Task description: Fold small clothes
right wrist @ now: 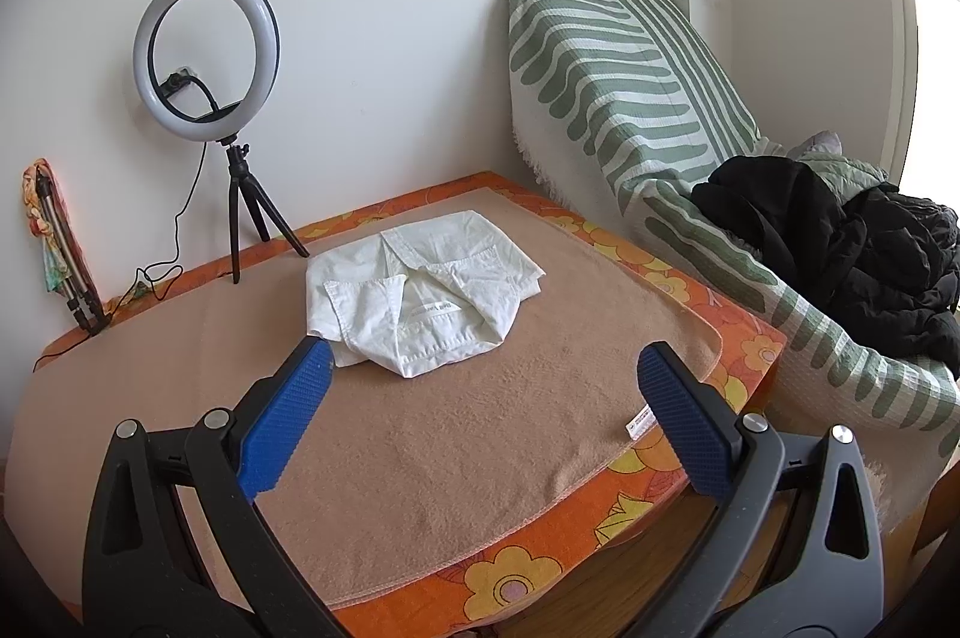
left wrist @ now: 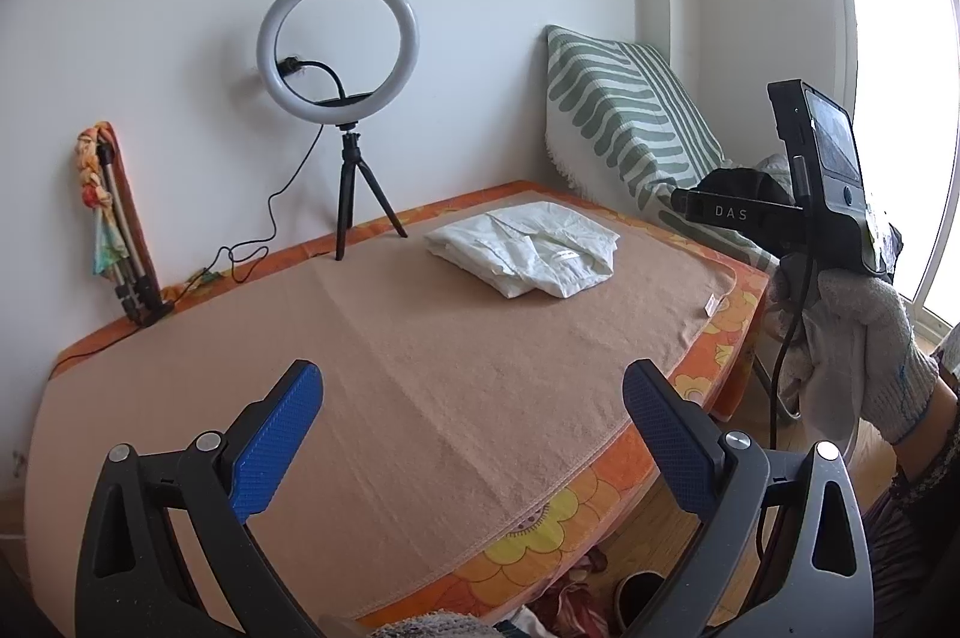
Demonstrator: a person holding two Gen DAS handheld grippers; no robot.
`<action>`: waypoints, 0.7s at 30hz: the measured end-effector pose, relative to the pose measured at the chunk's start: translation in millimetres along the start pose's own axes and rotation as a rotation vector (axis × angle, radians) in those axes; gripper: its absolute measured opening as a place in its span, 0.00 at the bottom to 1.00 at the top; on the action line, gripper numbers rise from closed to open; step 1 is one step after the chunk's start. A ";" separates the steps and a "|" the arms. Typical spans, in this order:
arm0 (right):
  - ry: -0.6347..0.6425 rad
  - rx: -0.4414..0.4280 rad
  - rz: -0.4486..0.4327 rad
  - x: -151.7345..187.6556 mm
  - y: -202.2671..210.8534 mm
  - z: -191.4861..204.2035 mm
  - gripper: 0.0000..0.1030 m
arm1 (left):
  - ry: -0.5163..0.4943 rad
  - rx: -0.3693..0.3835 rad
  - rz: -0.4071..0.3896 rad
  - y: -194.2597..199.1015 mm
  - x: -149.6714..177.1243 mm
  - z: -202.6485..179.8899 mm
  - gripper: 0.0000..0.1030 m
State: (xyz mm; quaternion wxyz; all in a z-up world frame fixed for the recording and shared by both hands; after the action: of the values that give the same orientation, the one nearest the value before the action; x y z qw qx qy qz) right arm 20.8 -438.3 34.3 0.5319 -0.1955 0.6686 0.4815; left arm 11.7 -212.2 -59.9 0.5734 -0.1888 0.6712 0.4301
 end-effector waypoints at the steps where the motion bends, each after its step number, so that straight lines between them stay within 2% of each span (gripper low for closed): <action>1: -0.001 0.002 -0.001 -0.1 0.3 -0.1 1.00 | -0.001 -0.001 0.000 0.2 0.1 -0.9 0.97; 21: -0.013 0.012 -0.006 -0.2 3.6 -0.7 1.00 | -0.003 0.002 0.005 -0.4 0.0 -3.5 0.97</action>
State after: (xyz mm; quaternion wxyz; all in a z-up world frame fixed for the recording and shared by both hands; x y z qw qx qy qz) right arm 17.7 -437.3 36.1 0.5388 -0.1911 0.6675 0.4770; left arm 9.9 -215.2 -60.1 0.5737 -0.1862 0.6711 0.4312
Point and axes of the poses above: each gripper's, at about its wrist camera, not at the fingertips, and y roughly against the way its jaws point, z to its left, x to its underside, the point moved 2 cm from there along -y, roughly the way its jaws point, and after that the axes turned 8 degrees about -z, right-handed, at the moved point
